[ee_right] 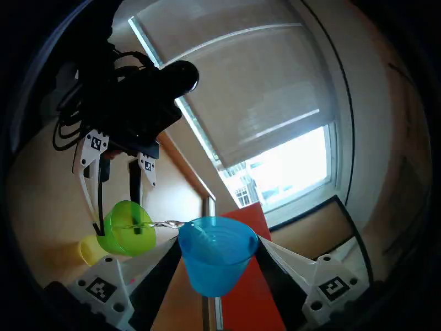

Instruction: Pour water

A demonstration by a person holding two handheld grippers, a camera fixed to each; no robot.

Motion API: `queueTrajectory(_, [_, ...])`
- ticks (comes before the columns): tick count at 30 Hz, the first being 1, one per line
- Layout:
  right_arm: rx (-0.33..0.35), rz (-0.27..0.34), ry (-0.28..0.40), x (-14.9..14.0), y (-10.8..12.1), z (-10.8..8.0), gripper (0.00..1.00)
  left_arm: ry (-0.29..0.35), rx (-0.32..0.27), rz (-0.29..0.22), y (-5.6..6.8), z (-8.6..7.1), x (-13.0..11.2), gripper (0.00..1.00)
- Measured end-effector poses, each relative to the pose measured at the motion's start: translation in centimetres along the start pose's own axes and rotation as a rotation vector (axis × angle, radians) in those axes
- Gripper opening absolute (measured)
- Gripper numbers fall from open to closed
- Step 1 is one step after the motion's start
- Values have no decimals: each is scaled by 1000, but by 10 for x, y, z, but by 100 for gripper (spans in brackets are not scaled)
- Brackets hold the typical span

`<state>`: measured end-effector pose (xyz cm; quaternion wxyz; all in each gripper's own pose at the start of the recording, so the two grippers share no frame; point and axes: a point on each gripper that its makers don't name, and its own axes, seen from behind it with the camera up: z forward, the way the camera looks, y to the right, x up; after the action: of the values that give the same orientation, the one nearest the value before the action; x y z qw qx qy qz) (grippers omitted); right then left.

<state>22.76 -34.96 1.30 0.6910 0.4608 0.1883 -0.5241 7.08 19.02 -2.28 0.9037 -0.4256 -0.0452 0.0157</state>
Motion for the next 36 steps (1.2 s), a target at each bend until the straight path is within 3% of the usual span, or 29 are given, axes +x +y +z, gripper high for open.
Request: queueTrajectory(36, [-30, -43, -4, -1, 8, -1, 92, 0, -3, 0, 2, 2, 0, 81])
